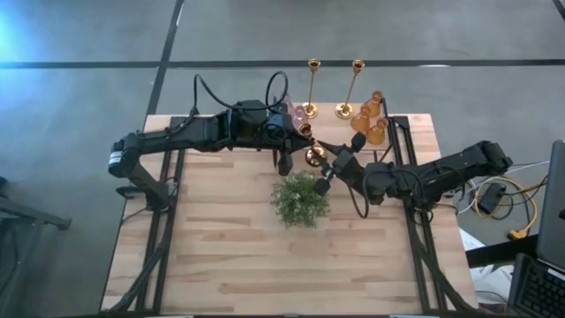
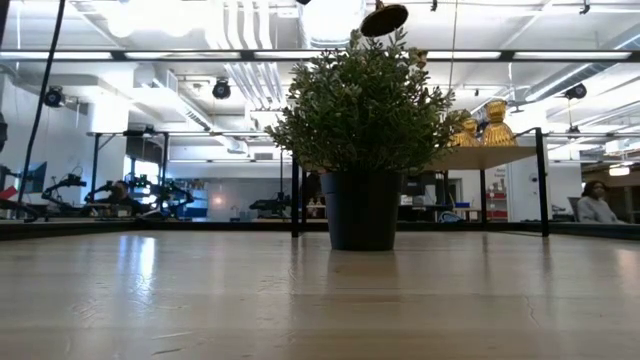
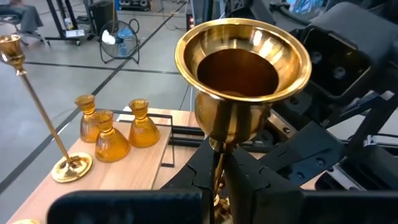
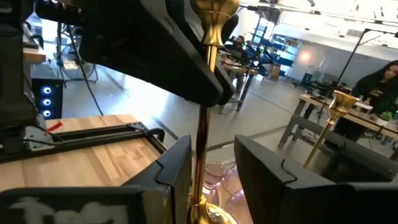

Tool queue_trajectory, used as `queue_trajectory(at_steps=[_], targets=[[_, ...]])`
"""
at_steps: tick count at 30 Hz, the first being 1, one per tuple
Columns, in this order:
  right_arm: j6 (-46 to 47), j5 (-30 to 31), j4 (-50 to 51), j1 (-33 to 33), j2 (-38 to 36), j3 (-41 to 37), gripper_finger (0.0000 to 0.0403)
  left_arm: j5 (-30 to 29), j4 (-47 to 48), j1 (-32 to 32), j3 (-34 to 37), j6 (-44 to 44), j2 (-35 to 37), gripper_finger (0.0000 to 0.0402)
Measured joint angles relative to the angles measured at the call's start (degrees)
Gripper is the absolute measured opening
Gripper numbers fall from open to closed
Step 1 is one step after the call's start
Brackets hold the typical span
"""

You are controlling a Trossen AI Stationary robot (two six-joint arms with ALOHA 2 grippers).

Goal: Pick & Place candle stick holders
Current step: Put the small golden candle holder on the shelf

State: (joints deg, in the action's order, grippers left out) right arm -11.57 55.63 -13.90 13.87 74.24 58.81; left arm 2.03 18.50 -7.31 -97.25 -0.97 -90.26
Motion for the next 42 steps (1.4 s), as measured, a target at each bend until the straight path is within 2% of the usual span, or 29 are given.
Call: queue_trajectory(at_steps=[13,17,20,27,30,35,38,42], targets=[[-1.9,-1.3,-0.2,-1.5,3.6,3.6,0.0071,1.9,0.2,0.0,0.0,-0.1,0.0,0.0020],[-3.5,1.5,0.4,-1.7,5.6,6.0,0.0022,1.9,0.6,0.0,0.0,0.6,0.0,0.0020],[-5.2,3.5,0.2,-1.6,6.4,7.0,0.0014,1.4,1.0,0.0,0.0,1.8,0.1,0.0024],[-3.2,7.0,0.8,-1.6,4.2,4.6,0.0011,-2.9,2.6,0.0,0.1,4.9,0.5,0.0121],[-0.2,7.6,1.8,-1.6,1.2,1.7,0.0011,-7.9,3.8,-0.1,0.1,6.3,1.6,0.0164],[2.4,7.6,0.1,-2.5,-4.6,-4.7,0.0010,-20.0,4.4,-0.1,1.2,7.4,5.0,0.0211],[-1.1,7.6,-10.9,-4.1,-6.6,-11.7,0.0010,-23.2,-0.1,-0.1,6.0,7.2,7.3,0.0220],[-11.4,5.0,-39.2,-6.7,-6.5,-23.3,0.0010,-28.6,-15.3,-0.1,18.3,9.2,11.2,0.0221]])
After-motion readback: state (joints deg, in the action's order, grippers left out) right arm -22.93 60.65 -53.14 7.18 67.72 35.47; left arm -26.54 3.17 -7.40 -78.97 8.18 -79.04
